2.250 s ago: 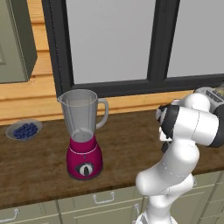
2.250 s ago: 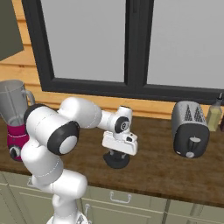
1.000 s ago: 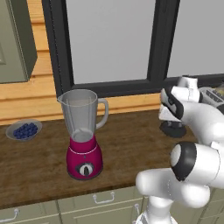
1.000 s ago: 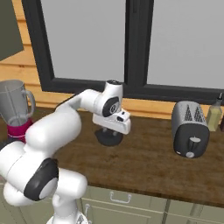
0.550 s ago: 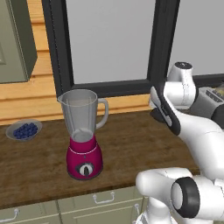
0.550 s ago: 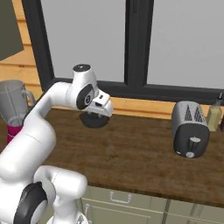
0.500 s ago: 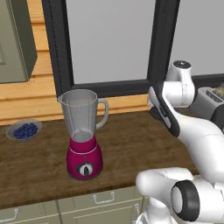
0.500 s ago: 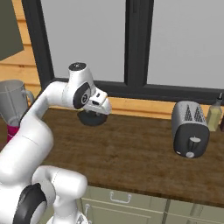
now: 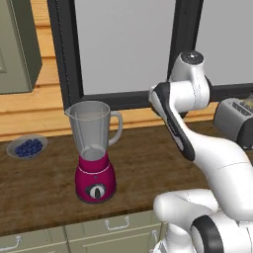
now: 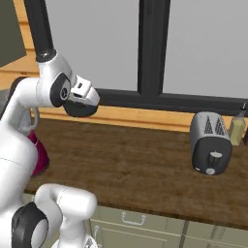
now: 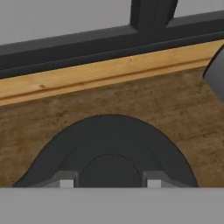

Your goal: Close the lid blender by securely placing the lid on top.

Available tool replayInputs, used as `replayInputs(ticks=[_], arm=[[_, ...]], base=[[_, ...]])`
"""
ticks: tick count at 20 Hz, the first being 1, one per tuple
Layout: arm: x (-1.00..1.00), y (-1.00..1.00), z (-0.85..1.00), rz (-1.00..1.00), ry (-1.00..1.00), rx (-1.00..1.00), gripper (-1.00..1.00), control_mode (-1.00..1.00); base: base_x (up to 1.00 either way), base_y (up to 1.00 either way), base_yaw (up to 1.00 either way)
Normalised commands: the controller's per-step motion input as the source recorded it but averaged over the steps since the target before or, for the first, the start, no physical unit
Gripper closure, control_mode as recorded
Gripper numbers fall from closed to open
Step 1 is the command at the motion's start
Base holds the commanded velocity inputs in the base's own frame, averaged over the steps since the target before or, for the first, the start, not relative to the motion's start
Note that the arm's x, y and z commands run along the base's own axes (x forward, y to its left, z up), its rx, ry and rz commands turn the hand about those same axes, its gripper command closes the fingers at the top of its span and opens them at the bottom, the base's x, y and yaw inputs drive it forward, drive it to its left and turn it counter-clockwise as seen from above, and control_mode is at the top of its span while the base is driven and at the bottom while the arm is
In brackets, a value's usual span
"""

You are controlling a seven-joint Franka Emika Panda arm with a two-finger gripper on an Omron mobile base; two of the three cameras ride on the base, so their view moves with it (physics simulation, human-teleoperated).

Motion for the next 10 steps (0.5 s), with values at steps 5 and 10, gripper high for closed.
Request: replayInputs(ticks=[5, 10], arm=[[0.06, 0.59, 1.00, 0.08, -0.01, 0.00, 1.00, -1.00], [0.07, 0.96, 0.66, 0.07, -0.01, 0.00, 1.00, -1.00]], base=[[0.00, 0.00, 0.00], [0.00, 0.00, 0.00]])
